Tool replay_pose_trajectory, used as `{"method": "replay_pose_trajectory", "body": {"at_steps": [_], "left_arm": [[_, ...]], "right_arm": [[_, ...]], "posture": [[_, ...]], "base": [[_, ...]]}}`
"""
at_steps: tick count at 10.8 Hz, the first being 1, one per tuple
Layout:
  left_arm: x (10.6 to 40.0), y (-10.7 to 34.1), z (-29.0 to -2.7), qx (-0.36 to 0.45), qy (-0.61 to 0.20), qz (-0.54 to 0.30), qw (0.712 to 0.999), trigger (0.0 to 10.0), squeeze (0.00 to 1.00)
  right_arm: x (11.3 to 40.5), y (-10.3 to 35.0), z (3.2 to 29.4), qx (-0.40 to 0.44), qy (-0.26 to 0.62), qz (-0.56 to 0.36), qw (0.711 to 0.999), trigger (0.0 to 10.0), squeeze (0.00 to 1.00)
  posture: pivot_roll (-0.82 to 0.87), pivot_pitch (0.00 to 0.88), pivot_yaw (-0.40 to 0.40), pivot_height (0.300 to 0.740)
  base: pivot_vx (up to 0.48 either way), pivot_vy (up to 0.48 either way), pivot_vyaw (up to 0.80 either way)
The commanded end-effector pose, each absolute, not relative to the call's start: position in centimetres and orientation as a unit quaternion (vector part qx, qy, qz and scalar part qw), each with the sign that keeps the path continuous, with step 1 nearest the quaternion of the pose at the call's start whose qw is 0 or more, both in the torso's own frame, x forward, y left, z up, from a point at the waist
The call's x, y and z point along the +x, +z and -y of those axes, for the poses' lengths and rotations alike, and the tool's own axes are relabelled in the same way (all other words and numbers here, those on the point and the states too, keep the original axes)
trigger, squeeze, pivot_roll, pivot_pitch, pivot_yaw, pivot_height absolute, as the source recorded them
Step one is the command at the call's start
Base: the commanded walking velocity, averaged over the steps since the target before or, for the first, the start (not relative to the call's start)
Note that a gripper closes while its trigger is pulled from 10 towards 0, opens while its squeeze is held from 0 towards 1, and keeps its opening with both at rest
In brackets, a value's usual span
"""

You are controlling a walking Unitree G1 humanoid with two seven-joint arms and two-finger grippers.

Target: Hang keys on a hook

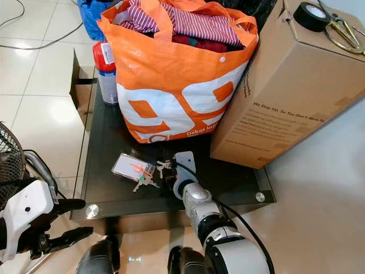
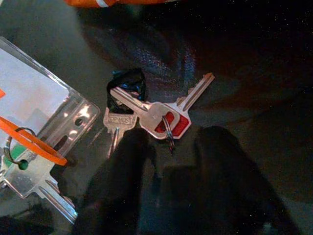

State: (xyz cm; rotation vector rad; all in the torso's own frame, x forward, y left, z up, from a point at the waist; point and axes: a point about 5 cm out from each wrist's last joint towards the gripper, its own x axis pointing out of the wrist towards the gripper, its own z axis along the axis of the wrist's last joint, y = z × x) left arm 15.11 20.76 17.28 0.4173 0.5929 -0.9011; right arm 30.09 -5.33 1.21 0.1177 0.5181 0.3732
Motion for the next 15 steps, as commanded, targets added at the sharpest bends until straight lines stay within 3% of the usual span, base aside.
{"method": "replay_pose_trajectory", "body": {"at_steps": [1, 11, 13, 15], "left_arm": [[14.9, 17.8, -20.3, 0.204, -0.434, -0.271, 0.834, 10.0, 0.00], [15.0, 18.0, -20.2, 0.205, -0.438, -0.276, 0.831, 10.0, 0.00], [15.1, 17.5, -20.2, 0.200, -0.433, -0.275, 0.835, 10.0, 0.00], [15.8, 16.2, -19.6, 0.170, -0.406, -0.253, 0.861, 10.0, 0.00]], "right_arm": [[30.3, 1.6, 4.6, 0.070, 0.188, -0.250, 0.947, 0.0, 0.00], [30.1, 1.5, 4.3, 0.077, 0.195, -0.253, 0.944, 0.0, 0.00], [30.1, 1.6, 4.4, 0.079, 0.196, -0.249, 0.945, 0.0, 0.00], [30.3, 2.0, 4.6, 0.107, 0.190, -0.223, 0.950, 0.0, 0.00]], "posture": [[0.22, 0.246, -0.170, 0.740], [0.22, 0.241, -0.158, 0.740], [0.20, 0.195, -0.163, 0.740], [0.15, 0.115, -0.171, 0.740]], "base": [[0.000, 0.000, 0.00], [0.000, 0.000, 0.00], [0.000, 0.000, 0.00], [0.000, 0.000, 0.00]]}}
